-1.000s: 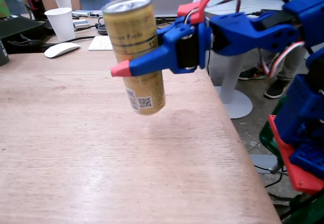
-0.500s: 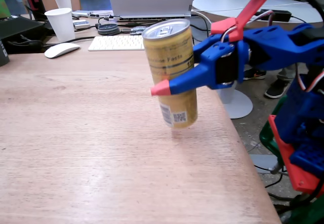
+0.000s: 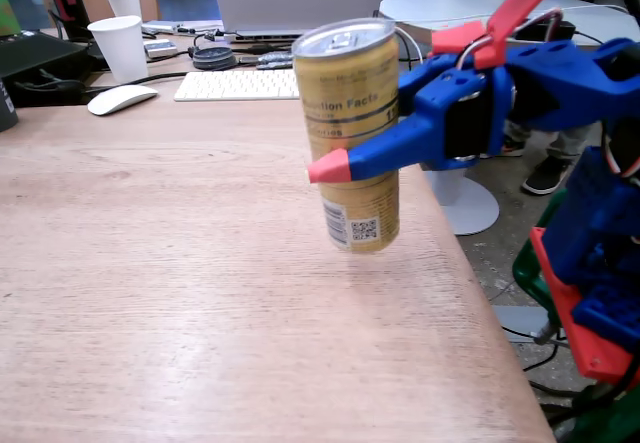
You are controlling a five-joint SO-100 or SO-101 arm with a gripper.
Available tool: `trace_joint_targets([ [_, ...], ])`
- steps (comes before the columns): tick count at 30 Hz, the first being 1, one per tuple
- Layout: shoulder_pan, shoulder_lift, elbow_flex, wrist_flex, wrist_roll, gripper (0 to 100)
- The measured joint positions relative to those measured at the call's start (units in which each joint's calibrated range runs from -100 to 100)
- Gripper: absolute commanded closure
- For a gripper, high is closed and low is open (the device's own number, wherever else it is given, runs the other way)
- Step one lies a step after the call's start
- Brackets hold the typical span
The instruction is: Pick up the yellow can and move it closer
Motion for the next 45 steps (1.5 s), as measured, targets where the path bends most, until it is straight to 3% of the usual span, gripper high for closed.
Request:
trace_joint_targets([
  [4,-7.2,0.0,0.0,0.4,0.0,78],
  [22,-7.4,-0.1,0.0,13.3,0.0,78],
  [45,-7.4,-0.1,0.0,13.5,0.0,78],
])
